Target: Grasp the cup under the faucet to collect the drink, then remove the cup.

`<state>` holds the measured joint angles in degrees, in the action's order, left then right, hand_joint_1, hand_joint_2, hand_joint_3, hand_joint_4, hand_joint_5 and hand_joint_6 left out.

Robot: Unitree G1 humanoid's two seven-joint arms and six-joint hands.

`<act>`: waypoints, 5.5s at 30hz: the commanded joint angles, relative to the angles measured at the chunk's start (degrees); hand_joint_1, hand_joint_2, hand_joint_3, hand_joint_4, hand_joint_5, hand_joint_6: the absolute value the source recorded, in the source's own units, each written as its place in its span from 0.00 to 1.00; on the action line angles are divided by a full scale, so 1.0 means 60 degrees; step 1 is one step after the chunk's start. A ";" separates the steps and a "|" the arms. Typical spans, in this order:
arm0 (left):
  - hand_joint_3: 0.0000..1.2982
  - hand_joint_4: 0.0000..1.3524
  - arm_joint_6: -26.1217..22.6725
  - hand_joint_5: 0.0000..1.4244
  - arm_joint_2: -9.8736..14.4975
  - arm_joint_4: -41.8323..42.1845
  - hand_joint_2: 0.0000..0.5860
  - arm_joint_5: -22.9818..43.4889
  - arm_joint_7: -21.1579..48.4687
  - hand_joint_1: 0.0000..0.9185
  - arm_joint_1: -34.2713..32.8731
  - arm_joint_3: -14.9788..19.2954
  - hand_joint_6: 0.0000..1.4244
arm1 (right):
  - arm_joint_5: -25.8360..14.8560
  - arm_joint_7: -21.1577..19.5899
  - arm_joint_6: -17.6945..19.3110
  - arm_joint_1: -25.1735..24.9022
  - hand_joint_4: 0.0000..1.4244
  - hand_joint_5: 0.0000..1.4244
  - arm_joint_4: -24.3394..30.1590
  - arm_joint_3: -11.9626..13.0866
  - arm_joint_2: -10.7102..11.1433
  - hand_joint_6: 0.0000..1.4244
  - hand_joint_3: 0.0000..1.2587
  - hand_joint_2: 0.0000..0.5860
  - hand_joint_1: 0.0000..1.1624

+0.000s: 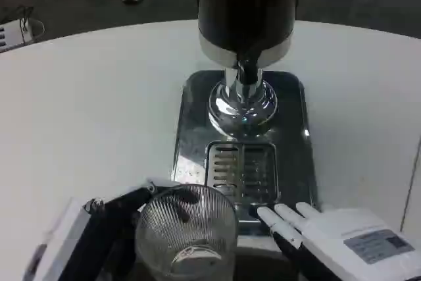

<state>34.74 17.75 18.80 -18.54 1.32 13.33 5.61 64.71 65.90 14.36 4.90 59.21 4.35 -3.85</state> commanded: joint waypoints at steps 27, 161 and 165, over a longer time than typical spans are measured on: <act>0.76 0.85 -0.0290 0.95 -0.0331 -0.0210 0.00 -0.0092 -0.0203 0.63 -0.0125 0.0038 1.00 | -0.0095 -0.0074 0.0164 0.0344 0.00 0.00 0.0131 0.0285 -0.0230 0.00 0.00 0.76 0.47; 0.20 0.16 -0.3375 0.22 0.0243 -0.1897 0.10 0.2687 0.1771 0.00 -0.7574 -0.0963 0.23 | -0.2282 -0.0961 -0.1650 0.1311 0.00 0.00 0.0131 0.1604 0.1393 0.00 0.00 0.78 0.45; 0.19 0.16 -0.3436 0.22 0.0143 -0.2523 0.10 0.2853 0.2231 0.00 -0.8007 -0.1191 0.23 | -0.2374 -0.1041 -0.1519 0.1408 0.00 0.00 0.0131 0.1747 0.1340 0.00 0.00 0.78 0.45</act>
<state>14.49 19.08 6.03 -2.56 12.74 -33.35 -0.70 50.85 60.46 4.25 12.46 59.25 14.09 4.67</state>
